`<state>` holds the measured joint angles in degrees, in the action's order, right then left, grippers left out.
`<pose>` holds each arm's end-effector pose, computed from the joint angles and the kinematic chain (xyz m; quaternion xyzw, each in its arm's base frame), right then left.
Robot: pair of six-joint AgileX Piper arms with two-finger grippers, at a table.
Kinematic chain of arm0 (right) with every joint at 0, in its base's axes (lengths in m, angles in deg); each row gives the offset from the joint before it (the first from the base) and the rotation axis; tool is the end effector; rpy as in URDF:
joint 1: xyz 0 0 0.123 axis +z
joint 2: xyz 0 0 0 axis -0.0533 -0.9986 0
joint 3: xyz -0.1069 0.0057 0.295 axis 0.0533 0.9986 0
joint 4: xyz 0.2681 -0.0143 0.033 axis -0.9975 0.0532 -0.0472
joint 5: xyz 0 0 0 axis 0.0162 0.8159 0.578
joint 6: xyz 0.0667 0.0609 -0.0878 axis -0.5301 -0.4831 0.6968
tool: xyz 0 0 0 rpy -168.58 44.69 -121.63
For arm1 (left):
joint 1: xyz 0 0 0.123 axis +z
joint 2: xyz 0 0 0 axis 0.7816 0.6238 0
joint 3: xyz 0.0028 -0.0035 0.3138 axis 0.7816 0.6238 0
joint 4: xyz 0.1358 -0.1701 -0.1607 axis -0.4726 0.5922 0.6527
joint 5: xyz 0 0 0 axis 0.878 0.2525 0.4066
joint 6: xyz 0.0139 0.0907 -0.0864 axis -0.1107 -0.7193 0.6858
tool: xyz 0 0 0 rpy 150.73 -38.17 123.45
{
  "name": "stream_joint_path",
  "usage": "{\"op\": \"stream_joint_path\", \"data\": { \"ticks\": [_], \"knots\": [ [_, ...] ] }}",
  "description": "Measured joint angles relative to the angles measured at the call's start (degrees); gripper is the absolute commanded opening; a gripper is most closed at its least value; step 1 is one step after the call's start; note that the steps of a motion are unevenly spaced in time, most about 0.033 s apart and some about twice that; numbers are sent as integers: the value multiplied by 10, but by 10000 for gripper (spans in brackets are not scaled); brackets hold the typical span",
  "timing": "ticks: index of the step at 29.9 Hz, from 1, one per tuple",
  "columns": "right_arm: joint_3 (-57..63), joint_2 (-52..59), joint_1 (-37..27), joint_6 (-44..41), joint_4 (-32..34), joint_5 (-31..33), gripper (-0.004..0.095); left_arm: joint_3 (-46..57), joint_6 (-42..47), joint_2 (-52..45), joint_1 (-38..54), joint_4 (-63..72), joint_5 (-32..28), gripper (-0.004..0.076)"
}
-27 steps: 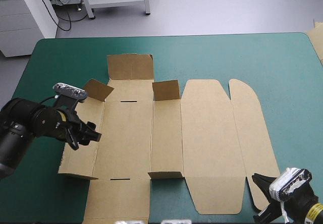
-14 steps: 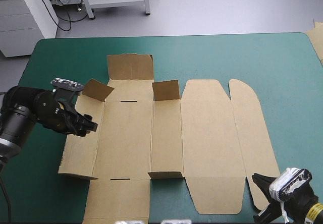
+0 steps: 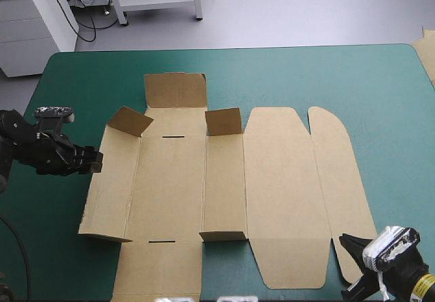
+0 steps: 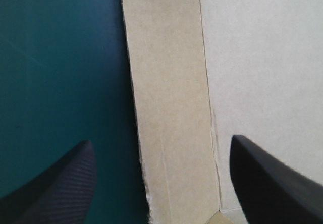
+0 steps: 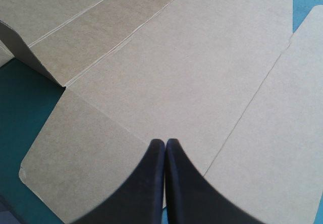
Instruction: Fold the box
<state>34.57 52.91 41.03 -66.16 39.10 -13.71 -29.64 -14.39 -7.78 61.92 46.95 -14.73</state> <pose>0.0483 0.0299 0.2738 -0.2750 0.8076 0.1441 0.5014 0.2676 0.0193 0.3216 0.0268 0.9827 -0.0888 0.1602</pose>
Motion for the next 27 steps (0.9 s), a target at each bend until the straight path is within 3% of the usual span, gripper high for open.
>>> {"op": "stream_joint_path", "data": {
  "ticks": [13,27],
  "knots": [
    [0,0,0,0,0,0,-18,65,-21,88,1,4,-10,525],
    [0,0,0,0,0,0,-18,154,-46,105,1,76,-18,505]
  ]
}}
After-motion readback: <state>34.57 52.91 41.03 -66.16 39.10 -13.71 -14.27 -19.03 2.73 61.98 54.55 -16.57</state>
